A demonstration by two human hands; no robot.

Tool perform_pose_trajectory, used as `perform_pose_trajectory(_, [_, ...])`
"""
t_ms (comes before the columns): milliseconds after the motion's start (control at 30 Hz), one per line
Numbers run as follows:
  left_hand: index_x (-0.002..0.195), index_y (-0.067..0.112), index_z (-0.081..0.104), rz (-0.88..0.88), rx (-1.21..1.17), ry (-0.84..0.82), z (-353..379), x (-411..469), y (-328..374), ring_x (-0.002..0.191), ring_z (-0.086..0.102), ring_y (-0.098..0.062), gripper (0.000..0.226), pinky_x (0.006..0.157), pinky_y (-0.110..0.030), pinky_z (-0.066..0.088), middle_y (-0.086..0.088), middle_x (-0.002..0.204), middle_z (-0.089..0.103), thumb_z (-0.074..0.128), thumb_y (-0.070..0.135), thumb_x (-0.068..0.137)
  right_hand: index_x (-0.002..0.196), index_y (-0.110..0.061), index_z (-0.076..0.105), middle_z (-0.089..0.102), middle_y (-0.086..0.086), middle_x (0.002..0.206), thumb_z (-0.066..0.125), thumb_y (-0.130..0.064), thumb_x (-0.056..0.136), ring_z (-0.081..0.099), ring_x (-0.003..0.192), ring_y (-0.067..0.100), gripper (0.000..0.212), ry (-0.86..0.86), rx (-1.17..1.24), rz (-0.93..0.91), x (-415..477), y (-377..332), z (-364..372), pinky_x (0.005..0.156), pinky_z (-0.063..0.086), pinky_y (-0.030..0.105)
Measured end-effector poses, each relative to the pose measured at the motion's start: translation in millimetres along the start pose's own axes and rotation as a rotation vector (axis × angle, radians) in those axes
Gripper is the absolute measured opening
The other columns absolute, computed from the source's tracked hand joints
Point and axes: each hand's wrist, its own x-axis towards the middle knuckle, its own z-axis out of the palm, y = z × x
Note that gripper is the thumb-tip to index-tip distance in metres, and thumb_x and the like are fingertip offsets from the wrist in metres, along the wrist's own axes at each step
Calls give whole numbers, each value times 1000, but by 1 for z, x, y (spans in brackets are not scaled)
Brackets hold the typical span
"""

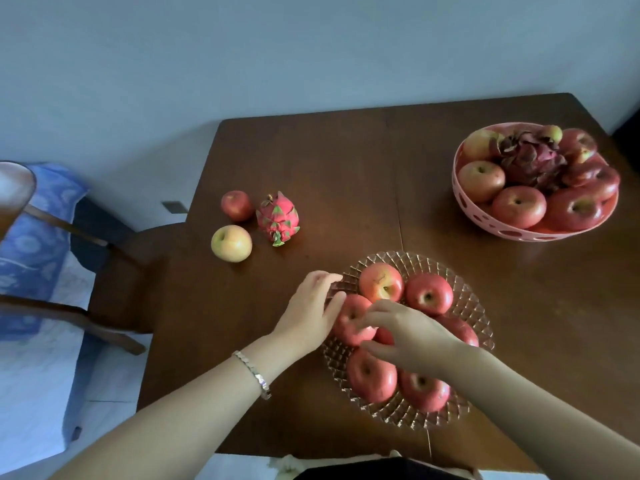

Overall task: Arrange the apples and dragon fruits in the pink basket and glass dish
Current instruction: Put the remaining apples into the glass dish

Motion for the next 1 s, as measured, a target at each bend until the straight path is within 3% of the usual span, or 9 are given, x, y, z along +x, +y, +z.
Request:
perform_pose_trajectory(100, [121,15,55,-104,74,206,-42,10,-30,114,54,-21,31,94,-29,45,-4,125,50,58,20,90,107,-26,64,60,-6,108,59,-31,87,55,95,7,21,71,38,-25,35,-15,-20,83,47,19])
perform_pose_trajectory(133, [121,15,55,-178,103,278,-58,16,-42,115,54,-22,35,93,-31,46,-5,127,50,62,21,87,106,-24,65,62,-5,106,60,-28,87,54,92,5,20,102,54,-39,47,-21,-26,81,42,9])
perform_pose_trajectory(200, [125,16,51,-334,171,391,-85,32,-63,116,52,-29,49,91,-38,48,-9,131,47,69,28,81,104,-22,66,64,-5,101,61,-24,87,55,88,4,17,146,96,-35,66,-31,-34,79,41,7])
perform_pose_trajectory(367, [143,21,23,-579,219,242,-111,78,-104,128,40,-39,89,99,-49,42,-13,150,22,72,46,73,97,-27,66,64,-8,95,61,-24,86,59,88,4,13,152,145,34,87,-38,-40,84,49,24])
perform_pose_trajectory(467, [144,23,23,-597,148,182,-104,94,-123,126,40,-43,85,100,-50,40,-11,149,24,72,38,76,98,-27,66,65,-7,96,60,-23,86,59,89,5,14,140,132,79,89,-37,-37,83,48,24])
perform_pose_trajectory(600, [136,23,38,-636,72,266,-100,86,-122,115,47,-44,70,93,-46,45,-11,136,36,73,30,75,102,-25,65,64,-6,100,60,-22,86,57,90,4,17,118,111,113,78,-33,-35,87,47,24])
perform_pose_trajectory(733, [126,29,45,-390,135,328,-99,55,-71,103,55,-29,69,84,-39,49,-4,121,44,75,46,66,117,-27,57,49,-12,114,66,-22,83,49,100,1,36,247,126,108,63,-34,-34,93,39,15])
perform_pose_trajectory(900, [120,38,46,-51,88,169,-84,20,21,101,57,-15,67,83,-30,48,8,116,46,74,55,61,131,-44,25,31,-13,125,79,-26,67,42,110,-2,85,303,246,36,52,-43,-31,92,35,4])
perform_pose_trajectory(1000, [128,32,42,75,125,117,-60,9,54,108,54,-14,75,87,-31,48,9,119,46,72,53,63,134,-41,26,35,-10,123,83,-19,57,44,103,-6,98,334,276,34,37,-37,-34,88,35,-1])
